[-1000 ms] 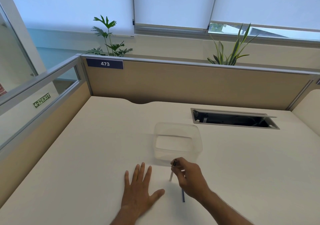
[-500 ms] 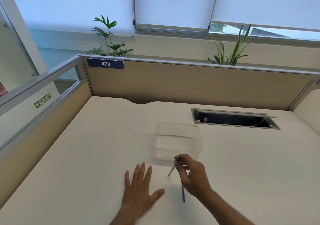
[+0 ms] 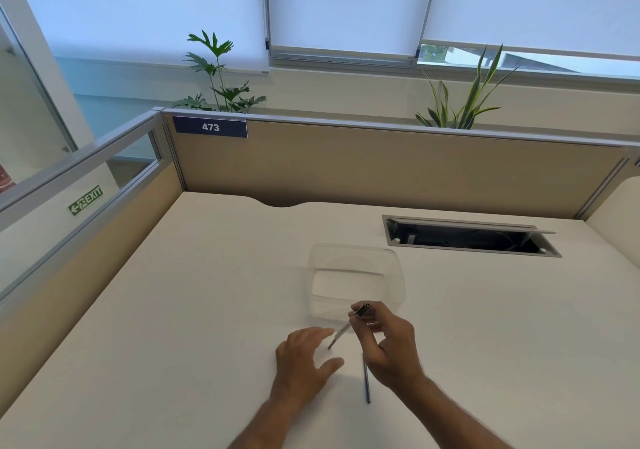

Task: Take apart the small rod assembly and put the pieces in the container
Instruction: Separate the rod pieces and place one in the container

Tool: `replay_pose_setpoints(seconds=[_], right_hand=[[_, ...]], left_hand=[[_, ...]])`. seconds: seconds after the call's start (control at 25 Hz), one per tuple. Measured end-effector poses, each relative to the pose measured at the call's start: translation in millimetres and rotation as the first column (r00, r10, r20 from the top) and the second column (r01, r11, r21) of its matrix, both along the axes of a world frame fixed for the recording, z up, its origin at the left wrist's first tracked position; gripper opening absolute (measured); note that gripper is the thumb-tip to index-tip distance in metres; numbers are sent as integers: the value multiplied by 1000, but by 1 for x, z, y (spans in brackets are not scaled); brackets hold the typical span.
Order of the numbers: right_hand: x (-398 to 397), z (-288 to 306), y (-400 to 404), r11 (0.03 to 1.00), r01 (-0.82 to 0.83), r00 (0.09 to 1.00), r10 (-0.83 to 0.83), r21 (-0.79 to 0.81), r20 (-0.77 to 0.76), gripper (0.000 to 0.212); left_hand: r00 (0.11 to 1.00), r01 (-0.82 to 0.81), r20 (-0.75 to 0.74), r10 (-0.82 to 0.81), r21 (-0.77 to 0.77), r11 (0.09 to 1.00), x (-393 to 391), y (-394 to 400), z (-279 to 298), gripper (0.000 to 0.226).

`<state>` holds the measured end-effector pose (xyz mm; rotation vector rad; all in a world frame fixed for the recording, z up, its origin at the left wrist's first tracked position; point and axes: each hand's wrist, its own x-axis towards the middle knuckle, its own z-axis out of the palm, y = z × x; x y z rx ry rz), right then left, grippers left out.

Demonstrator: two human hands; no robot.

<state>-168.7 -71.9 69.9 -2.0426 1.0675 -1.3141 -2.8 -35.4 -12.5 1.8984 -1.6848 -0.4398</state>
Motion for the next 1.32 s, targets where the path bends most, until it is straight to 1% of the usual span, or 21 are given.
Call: replay_pose_setpoints(seconds=[0.08,0.16,0.24,0.36,0.44,0.52,0.6,0.64,0.72,0.76,0.8,0.88,0.92,0.96,1.0,1.04,1.08,1.2,1.28,1.32], right_hand=[[0,5,1,1000,-9,1000,10,-10,25,13],[-1,10,3,1000,-11,999,12,-14,44,14],[-2,14,3,1000,-5,998,6,-16,67,15],[-5,19,0,999,23,994,-18,-44,109,16],[-8,21,-2,998,44,988,-37,-45,153,15],[-12,19,-4,997,75,973,-75,9,220,17],[-16,11,-5,985,96,935,-139,143,327,23],[-17,6,-6,970,91,904,-175,224,390,24],[-20,-5,-6,926,46,832,-243,374,499,22],[-21,-10,-5,900,15,799,-273,435,536,21],[-22,-14,-4,875,-11,776,-297,483,556,20],[-23,-21,1,833,-43,770,-324,551,550,20],[-22,-23,3,819,-52,782,-323,572,533,20],[-22,-24,5,810,-53,805,-311,583,505,20],[-22,-24,6,811,-38,844,-287,584,453,20],[-22,-23,7,823,-7,891,-253,568,377,19],[-22,-22,8,843,33,932,-221,538,289,19],[-24,-11,9,923,128,979,-177,362,105,19],[-21,-2,6,969,142,990,-142,203,-17,25],[-18,1,4,979,141,989,-132,146,-70,26]], left_hand=[[986,-83,-145,76,-38,996,-10,-5,2,29],[963,-149,-230,140,-23,988,-13,-8,4,14],[946,-167,-281,161,4,986,-13,-9,5,11],[935,-178,-308,177,24,984,-12,-6,8,11],[898,-197,-398,190,25,980,-13,-5,12,7],[828,-207,-524,201,47,977,-15,-5,20,6],[724,-212,-655,218,89,973,-19,-5,31,9],[660,-210,-717,226,112,971,-22,-5,37,8],[506,-175,-827,245,179,968,-27,-6,50,4],[417,-129,-875,248,213,968,-30,-7,56,8],[319,-75,-916,245,233,970,-32,-7,61,12],[133,8,-961,242,245,969,-36,-8,69,19],[61,22,-967,248,250,968,-37,-9,71,21],[12,16,-966,259,259,966,-38,-9,73,22],[-8,-6,-963,268,268,963,-39,-10,75,23],[-1,-34,-962,272,272,962,-39,-10,77,22],[25,-60,-962,271,269,961,-40,-11,78,20],[159,-134,-955,251,231,964,-41,-12,85,16],[248,-164,-943,224,187,968,-44,-13,88,16],[271,-167,-940,208,167,972,-45,-14,90,16]])
